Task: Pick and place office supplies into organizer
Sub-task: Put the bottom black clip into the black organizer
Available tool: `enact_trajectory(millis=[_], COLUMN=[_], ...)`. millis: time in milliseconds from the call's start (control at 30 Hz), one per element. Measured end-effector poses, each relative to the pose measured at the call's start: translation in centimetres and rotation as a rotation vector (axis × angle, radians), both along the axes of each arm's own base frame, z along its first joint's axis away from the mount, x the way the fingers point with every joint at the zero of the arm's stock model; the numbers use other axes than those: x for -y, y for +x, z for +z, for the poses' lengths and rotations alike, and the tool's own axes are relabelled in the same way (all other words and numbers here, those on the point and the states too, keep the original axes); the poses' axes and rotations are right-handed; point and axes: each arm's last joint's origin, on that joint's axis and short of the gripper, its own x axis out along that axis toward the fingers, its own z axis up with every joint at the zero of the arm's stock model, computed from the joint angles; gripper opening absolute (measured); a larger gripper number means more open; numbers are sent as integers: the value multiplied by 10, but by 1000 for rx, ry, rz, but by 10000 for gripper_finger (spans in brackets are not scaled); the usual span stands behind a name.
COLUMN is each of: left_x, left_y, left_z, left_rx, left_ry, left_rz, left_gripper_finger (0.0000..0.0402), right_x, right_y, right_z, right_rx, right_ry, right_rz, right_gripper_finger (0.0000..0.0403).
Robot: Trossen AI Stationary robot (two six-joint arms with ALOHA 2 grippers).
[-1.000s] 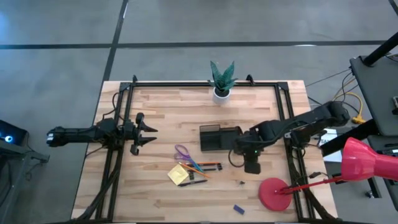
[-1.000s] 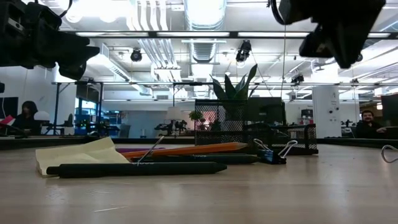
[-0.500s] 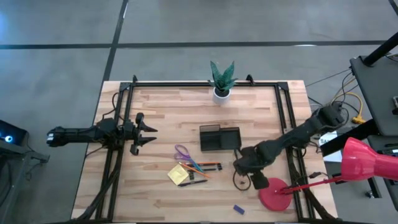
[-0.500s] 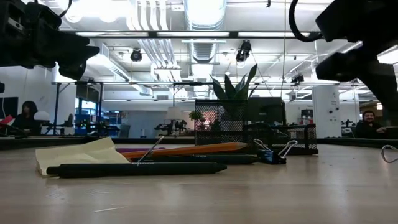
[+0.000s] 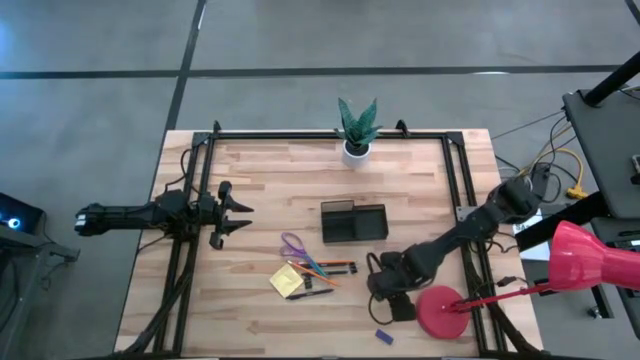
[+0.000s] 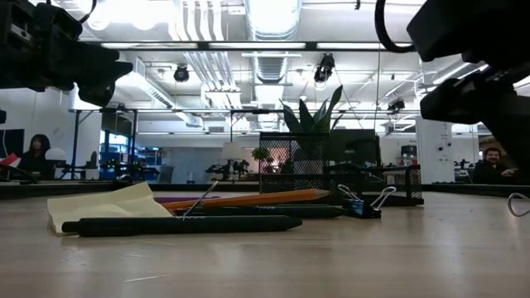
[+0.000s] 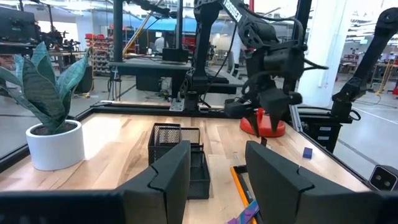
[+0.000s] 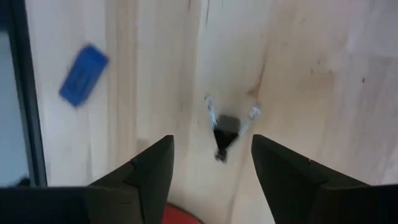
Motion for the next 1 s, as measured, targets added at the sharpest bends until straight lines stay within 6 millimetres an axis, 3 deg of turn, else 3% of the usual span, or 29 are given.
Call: enact_trajectory(millis=[233, 1000], left_x=[0, 0], left_y=[0, 0], left_z=[0, 0], left_rx=[-5, -5], left_ry=[0, 0], left_rz=[0, 0], left_gripper_finger=[141, 141], right_x=[-9, -16], right_y=[0, 6], right_z=[4, 12], right_rx=[67, 109], right_ry=[-101, -65], right_rz=[-110, -185], right_gripper_finger=[206, 206])
